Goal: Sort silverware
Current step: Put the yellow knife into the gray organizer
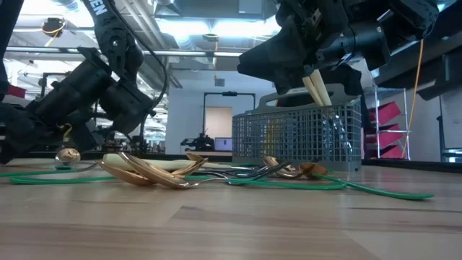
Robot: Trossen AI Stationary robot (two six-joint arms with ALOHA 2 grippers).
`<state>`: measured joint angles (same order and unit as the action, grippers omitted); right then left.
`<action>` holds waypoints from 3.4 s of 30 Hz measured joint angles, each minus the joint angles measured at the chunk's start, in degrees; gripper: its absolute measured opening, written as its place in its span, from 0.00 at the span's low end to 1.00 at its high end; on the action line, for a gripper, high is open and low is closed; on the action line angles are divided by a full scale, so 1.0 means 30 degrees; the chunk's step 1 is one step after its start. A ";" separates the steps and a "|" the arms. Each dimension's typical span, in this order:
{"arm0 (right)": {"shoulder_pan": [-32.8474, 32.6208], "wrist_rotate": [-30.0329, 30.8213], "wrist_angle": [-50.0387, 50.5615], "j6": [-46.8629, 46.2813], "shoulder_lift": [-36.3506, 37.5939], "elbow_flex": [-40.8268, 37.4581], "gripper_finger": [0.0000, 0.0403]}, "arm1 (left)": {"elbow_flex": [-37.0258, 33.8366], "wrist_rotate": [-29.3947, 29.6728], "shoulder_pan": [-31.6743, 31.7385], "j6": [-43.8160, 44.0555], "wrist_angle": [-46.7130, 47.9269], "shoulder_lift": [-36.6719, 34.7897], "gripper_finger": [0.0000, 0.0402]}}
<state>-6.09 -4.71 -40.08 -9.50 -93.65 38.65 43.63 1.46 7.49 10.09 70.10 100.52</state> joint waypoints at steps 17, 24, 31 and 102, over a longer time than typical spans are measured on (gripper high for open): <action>0.0022 -0.0024 0.0394 0.0138 0.0000 0.0000 0.24 | 0.3450 -0.0972 -0.1593 0.0743 0.1628 -0.0017 0.00; 0.0022 -0.0965 0.0423 0.0131 0.0007 0.0000 0.24 | 0.3421 0.0751 -0.2940 0.3304 0.0670 -0.0604 0.00; 0.0015 -0.2152 0.0382 0.0131 0.0003 0.0000 0.24 | 0.3399 0.3770 -0.5981 0.8521 -0.3897 -0.5096 0.00; -0.0780 -0.2302 -0.0178 0.0900 0.0007 -0.0007 0.24 | -1.0447 1.8216 -2.3394 2.8978 -1.1510 -1.0690 0.43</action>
<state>-8.43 -11.62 -40.61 -6.80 -93.62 38.63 12.29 56.11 -62.70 97.02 35.56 68.45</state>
